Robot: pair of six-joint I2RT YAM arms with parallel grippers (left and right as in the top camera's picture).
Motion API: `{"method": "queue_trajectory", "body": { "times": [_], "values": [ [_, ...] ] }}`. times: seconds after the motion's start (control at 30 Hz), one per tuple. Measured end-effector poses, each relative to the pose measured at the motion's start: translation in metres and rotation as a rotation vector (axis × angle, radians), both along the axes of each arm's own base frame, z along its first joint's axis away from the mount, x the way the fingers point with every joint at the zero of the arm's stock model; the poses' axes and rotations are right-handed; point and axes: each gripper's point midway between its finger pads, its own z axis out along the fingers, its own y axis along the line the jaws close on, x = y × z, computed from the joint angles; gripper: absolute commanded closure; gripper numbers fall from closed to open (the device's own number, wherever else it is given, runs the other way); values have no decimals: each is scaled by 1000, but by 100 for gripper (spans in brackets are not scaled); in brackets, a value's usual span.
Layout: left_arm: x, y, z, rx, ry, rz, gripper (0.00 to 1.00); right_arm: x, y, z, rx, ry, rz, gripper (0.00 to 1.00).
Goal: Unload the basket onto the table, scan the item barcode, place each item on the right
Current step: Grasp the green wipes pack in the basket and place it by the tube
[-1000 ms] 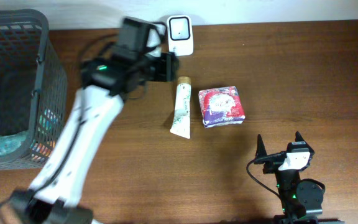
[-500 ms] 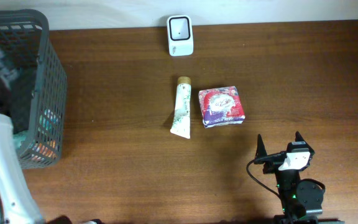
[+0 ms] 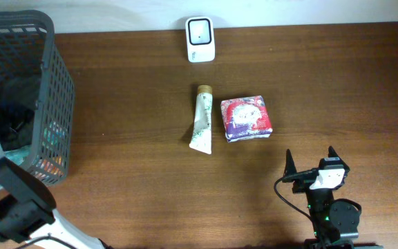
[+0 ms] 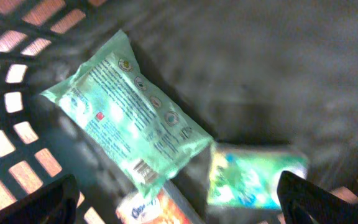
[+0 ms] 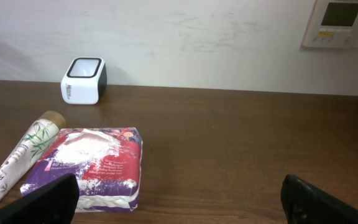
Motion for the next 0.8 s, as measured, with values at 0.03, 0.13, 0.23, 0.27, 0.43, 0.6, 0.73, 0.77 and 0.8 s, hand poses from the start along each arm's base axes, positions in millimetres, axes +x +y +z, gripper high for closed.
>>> {"method": "queue_trajectory", "body": {
  "times": [0.03,0.13,0.23,0.27,0.43,0.6,0.73,0.77,0.8],
  "values": [
    [-3,3,-11,-17,22,28,1,0,0,0,0,0,0,1],
    [-25,14,-32,-34,106,141,1,0,0,0,0,0,0,1],
    [-38,24,-45,-39,149,204,3,0,0,0,0,0,0,1],
    [-41,25,-52,-44,164,214,8,0,0,0,0,0,0,1],
    [-46,22,-82,-82,228,231,37,0,0,0,0,0,0,1],
    [-42,27,-86,-65,216,226,100,0,0,0,1,0,0,1],
    [-43,27,-81,-69,231,190,100,0,0,0,0,0,0,1],
    [-45,25,-78,-82,243,187,100,0,0,0,0,0,0,1],
    [-45,22,-71,-103,255,182,100,0,0,0,0,0,0,1]
  ]
}}
